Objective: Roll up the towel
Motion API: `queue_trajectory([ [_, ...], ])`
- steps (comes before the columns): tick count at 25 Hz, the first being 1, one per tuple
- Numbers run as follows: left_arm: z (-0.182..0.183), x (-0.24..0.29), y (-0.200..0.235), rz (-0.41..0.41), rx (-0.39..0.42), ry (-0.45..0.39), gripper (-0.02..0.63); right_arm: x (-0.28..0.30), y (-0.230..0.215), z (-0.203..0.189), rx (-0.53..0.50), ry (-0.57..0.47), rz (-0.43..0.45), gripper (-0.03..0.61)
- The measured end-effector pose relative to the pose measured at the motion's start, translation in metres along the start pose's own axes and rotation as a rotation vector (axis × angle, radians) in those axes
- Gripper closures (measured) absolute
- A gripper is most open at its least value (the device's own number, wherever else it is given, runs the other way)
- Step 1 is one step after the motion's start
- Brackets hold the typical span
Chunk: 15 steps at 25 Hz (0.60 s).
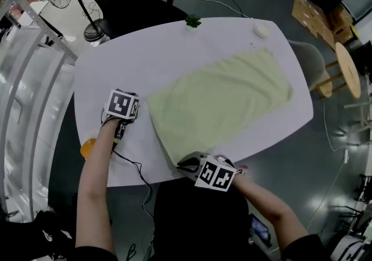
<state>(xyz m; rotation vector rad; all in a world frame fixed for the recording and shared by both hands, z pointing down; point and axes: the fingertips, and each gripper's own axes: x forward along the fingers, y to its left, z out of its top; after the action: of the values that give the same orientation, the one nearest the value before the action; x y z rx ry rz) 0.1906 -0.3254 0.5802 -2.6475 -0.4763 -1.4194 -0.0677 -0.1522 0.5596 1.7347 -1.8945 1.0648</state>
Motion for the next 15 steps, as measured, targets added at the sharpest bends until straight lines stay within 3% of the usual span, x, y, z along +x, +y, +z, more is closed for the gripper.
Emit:
queue_trajectory([
  [3,-0.008,-0.005,0.014,0.023,0.031,0.004,0.603,0.012,0.001,-0.007,-0.003,0.04,0.004,0.545],
  [6,-0.005,-0.011,0.004,-0.028,0.056,-0.049,0.603,0.024,-0.003,-0.021,0.011,0.091,0.008,0.545],
  [11,-0.002,-0.032,-0.054,-0.201,0.351,-0.119,0.59,0.024,-0.009,-0.02,0.077,0.061,0.017,0.543],
  [15,-0.03,-0.05,-0.117,-0.431,0.591,-0.095,0.41,0.006,-0.012,-0.002,0.082,-0.009,0.025,0.543],
])
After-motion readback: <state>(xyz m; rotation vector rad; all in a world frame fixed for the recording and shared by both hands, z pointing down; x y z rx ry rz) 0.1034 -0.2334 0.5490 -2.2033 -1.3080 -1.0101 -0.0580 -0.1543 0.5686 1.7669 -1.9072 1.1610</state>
